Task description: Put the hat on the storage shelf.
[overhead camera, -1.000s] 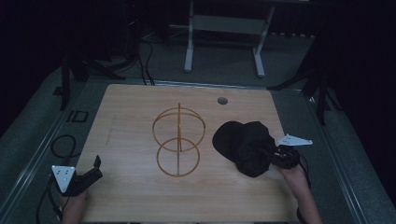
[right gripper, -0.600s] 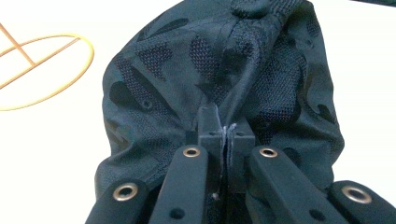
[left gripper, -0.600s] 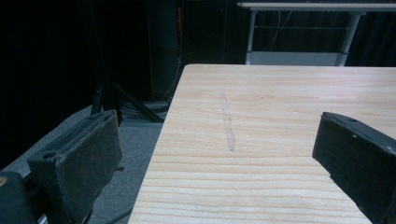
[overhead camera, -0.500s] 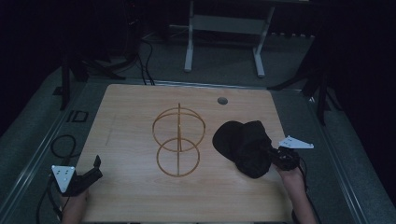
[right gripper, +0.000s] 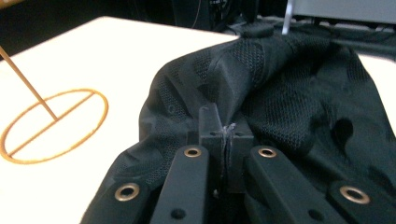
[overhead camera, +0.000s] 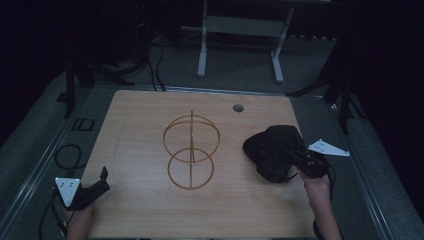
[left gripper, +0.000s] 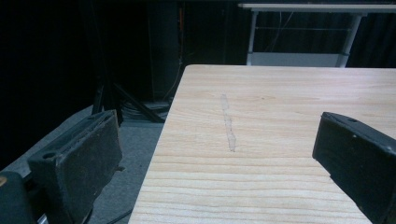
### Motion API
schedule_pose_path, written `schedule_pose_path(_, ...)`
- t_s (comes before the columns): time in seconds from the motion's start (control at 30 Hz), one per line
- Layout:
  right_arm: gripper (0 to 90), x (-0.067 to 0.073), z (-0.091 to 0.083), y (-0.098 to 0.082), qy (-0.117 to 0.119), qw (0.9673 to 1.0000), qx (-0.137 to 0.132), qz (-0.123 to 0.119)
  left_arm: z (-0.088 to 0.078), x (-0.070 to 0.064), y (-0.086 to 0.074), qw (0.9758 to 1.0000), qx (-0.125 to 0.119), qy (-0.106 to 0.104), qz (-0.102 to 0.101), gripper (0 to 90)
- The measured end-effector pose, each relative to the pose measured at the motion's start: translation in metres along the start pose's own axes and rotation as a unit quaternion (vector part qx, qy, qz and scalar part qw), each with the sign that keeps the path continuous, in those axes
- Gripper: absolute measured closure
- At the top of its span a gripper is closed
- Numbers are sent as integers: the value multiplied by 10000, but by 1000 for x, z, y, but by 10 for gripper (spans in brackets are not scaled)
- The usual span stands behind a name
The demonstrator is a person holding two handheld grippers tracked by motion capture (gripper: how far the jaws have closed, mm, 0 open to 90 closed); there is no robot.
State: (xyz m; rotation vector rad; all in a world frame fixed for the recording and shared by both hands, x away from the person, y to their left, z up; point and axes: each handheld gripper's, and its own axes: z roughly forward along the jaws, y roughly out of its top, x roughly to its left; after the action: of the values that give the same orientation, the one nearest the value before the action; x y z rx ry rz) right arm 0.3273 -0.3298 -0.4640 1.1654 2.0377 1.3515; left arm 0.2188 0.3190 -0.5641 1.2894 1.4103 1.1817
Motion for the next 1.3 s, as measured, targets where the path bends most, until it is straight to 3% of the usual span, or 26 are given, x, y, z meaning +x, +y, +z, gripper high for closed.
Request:
schedule_pose_path(0.3, 886, 7, -18, 30, -2, 9991, -386, -166, 0, 0, 0, 10000, 0, -3, -1, 18)
schedule_pose_path(0.57, 886, 19, -36, 77, 36, 9957, -853, -371, 0, 0, 0, 10000, 3, -18, -17, 18)
schedule_pose_path(1.03, 886, 45, -64, 141, 71, 9867, -1455, -721, 0, 0, 0, 10000, 16, -15, 12, 18)
schedule_pose_path(1.3, 886, 63, -68, 167, 132, 9818, -1698, -844, 0, 1, 0, 10000, 20, -31, -27, 18)
